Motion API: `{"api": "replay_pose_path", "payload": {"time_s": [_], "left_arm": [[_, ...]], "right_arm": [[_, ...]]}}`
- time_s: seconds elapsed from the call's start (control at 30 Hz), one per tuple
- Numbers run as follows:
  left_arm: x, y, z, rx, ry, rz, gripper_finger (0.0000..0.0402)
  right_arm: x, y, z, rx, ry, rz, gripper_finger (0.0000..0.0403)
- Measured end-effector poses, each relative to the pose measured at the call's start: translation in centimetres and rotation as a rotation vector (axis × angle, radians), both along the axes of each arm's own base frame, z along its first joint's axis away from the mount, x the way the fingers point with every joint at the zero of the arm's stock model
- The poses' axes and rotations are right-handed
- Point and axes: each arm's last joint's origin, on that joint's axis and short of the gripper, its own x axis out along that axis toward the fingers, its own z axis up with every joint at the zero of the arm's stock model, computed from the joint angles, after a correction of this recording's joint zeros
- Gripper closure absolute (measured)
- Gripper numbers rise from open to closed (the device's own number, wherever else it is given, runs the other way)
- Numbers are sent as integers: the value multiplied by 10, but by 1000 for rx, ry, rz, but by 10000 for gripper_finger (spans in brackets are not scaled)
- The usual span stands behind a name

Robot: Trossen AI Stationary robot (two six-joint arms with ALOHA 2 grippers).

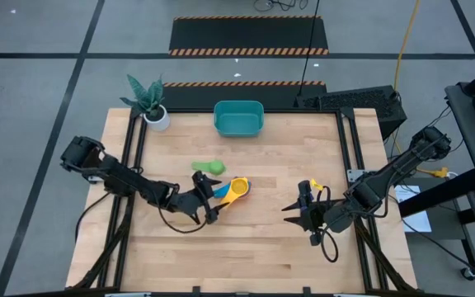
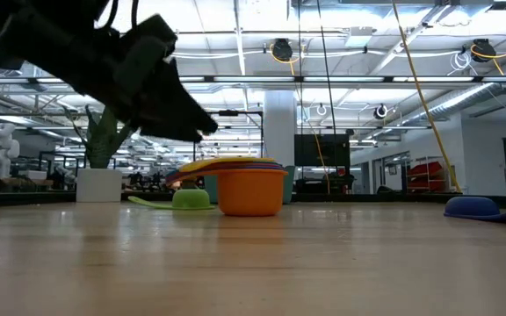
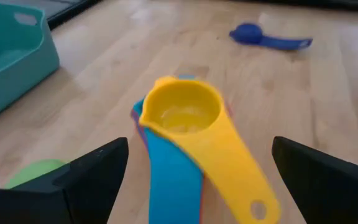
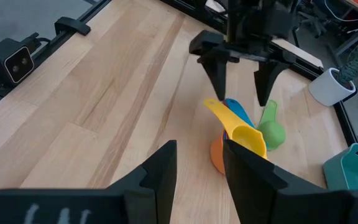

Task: Nest measuring cups in basket
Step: Stack the yellow measuring cup on top of the light blue measuring cup

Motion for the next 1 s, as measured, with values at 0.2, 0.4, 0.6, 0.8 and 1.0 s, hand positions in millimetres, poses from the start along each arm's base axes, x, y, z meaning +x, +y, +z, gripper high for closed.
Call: {"api": "replay_pose_path", "payload": {"time_s": [0.2,0.4,0.6,0.8,1.0], "left_arm": [[6,-11,5,27,-21,-6,2],[9,-16,10,51,5,38,2],[14,-20,14,40,30,54,2],[14,-20,13,30,30,58,2],[14,-21,12,-6,35,38,2]], "right_arm": [[0,0,0,-1,0,0,277],[0,0,0,4,-2,-2,277],[0,0,0,4,-3,-1,277],[1,0,0,2,-4,-4,277],[4,-5,0,5,-3,-28,277]]}}
